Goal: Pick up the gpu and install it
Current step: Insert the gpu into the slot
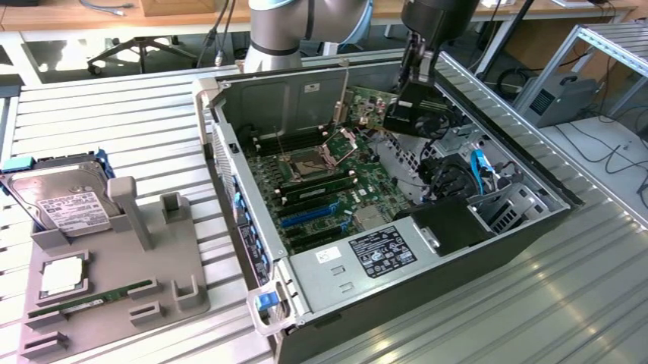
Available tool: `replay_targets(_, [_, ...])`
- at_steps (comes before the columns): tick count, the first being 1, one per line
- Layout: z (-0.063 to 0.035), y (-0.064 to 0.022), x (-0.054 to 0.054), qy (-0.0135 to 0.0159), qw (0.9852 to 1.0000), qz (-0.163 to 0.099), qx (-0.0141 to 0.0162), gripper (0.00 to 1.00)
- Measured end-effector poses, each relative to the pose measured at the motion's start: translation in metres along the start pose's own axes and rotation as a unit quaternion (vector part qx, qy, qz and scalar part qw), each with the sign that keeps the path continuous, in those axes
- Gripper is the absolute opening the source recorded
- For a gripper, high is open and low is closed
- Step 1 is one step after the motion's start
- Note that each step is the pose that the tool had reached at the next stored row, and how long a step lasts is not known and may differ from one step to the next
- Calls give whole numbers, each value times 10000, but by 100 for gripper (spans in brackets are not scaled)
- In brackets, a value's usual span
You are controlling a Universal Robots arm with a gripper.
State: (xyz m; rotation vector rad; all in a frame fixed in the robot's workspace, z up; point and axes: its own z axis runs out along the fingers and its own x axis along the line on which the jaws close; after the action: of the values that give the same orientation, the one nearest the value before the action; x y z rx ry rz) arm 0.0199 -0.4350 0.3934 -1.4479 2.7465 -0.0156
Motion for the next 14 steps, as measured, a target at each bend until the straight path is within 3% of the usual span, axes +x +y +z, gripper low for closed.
replay_targets(14, [0, -14, -9, -4, 9999, -165, -5, 27])
